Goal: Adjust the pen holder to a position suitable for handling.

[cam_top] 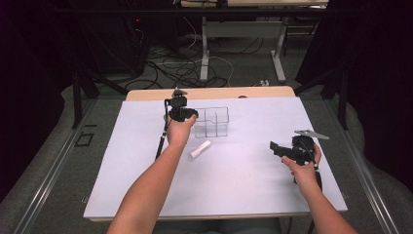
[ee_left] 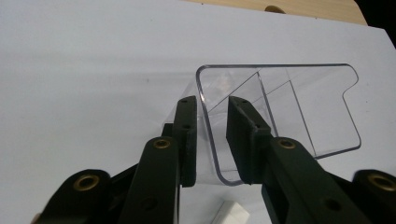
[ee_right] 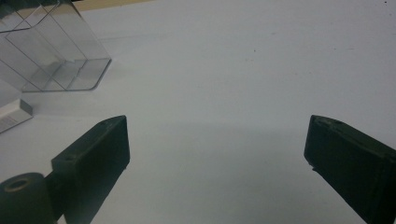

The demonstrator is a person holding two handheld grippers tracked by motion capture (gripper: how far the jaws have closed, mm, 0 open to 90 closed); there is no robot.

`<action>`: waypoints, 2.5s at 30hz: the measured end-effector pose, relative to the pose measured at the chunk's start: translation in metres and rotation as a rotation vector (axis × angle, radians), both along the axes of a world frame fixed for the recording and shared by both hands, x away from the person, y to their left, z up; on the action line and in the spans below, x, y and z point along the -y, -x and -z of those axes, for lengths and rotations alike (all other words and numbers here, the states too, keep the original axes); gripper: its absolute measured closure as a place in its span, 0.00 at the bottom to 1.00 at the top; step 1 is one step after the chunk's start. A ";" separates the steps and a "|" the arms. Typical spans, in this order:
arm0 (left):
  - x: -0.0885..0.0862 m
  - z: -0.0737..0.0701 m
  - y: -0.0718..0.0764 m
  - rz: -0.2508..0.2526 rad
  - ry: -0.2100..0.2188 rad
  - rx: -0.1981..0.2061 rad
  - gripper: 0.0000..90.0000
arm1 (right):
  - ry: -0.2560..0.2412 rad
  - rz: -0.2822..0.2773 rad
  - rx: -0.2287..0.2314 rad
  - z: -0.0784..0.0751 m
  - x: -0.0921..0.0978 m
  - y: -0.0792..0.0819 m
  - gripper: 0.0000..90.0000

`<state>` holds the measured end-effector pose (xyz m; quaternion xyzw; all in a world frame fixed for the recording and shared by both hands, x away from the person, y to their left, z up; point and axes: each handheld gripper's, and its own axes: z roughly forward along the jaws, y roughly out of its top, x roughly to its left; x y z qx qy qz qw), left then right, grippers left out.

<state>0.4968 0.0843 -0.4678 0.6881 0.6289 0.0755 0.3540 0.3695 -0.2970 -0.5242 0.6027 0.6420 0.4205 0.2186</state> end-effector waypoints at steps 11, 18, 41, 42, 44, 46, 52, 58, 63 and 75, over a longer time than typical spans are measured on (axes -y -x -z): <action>-0.012 -0.011 0.007 0.056 0.009 0.043 0.69 | 0.004 -0.003 0.003 -0.001 0.000 0.001 0.07; -0.021 -0.016 0.014 0.072 0.000 0.063 0.62 | 0.006 -0.001 0.003 -0.001 0.000 0.001 0.07; -0.041 -0.030 0.046 0.115 -0.076 0.287 0.35 | 0.000 0.015 0.001 -0.001 0.000 0.001 0.07; -0.043 -0.029 0.047 0.122 -0.059 0.304 0.35 | 0.001 0.016 0.001 -0.001 0.000 0.001 0.07; -0.047 -0.026 0.048 0.143 -0.037 0.320 0.32 | -0.001 0.018 0.001 -0.001 0.001 0.001 0.07; -0.050 -0.024 0.050 0.166 -0.044 0.315 0.32 | 0.004 0.017 0.003 -0.001 0.002 0.001 0.07; -0.052 -0.015 0.058 0.231 -0.082 0.309 0.25 | 0.005 0.018 0.002 -0.001 0.002 0.001 0.07; -0.052 -0.003 0.063 0.288 -0.120 0.292 0.20 | -0.001 0.019 0.001 -0.002 0.000 0.001 0.07; -0.050 0.006 0.065 0.320 -0.149 0.280 0.19 | -0.002 0.020 -0.001 -0.001 0.000 0.001 0.07; -0.043 0.022 0.066 0.369 -0.191 0.246 0.19 | 0.001 0.021 0.002 -0.001 0.001 0.001 0.07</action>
